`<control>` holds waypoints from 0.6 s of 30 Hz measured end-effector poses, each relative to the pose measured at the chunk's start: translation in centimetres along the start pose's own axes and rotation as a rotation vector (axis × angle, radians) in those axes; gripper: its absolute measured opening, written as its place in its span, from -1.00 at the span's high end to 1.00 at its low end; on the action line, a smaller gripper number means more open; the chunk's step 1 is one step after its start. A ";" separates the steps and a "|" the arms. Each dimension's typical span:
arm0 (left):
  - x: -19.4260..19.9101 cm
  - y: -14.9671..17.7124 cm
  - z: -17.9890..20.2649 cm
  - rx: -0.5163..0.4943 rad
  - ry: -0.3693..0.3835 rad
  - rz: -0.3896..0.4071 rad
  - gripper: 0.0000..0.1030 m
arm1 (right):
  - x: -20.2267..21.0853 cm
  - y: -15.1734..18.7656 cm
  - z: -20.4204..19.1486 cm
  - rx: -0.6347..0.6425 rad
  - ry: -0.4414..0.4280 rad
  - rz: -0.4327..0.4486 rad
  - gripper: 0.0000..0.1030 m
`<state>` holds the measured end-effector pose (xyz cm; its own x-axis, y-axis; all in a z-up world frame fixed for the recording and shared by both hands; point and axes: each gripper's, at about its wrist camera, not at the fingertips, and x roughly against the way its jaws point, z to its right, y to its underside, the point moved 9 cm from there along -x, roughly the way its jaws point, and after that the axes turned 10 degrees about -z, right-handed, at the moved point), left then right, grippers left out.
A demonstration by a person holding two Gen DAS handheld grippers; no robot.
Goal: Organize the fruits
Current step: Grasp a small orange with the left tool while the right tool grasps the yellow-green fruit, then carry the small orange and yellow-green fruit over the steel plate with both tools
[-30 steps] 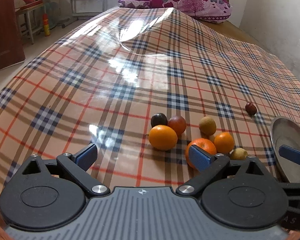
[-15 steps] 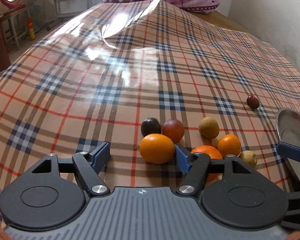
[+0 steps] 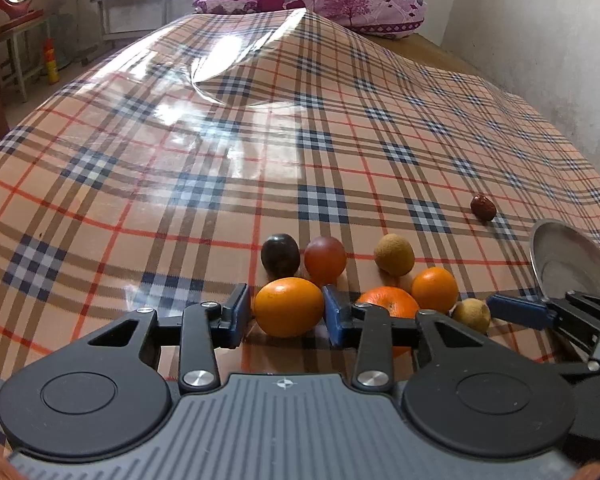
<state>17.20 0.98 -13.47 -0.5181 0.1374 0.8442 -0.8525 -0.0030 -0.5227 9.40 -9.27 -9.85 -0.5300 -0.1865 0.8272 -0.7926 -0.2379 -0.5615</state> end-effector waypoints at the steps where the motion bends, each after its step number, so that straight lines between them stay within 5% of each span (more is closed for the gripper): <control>1: 0.1 0.1 0.1 -0.001 0.002 0.001 0.19 | -0.1 0.0 0.0 0.001 -0.003 0.001 -0.16; 6: 0.5 0.5 0.1 0.005 -0.004 -0.007 0.20 | 0.0 -0.4 -0.6 0.037 -0.018 0.006 0.41; 18: 3.6 1.5 -0.2 0.045 -0.012 0.018 0.20 | 1.9 -0.1 -0.4 0.028 -0.027 0.023 0.42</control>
<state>14.05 1.69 -11.30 -0.5338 0.1251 0.8363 -0.8452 -0.0495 -0.5321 8.39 -9.25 -8.18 -0.5395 -0.2180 0.8133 -0.7711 -0.2601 -0.5812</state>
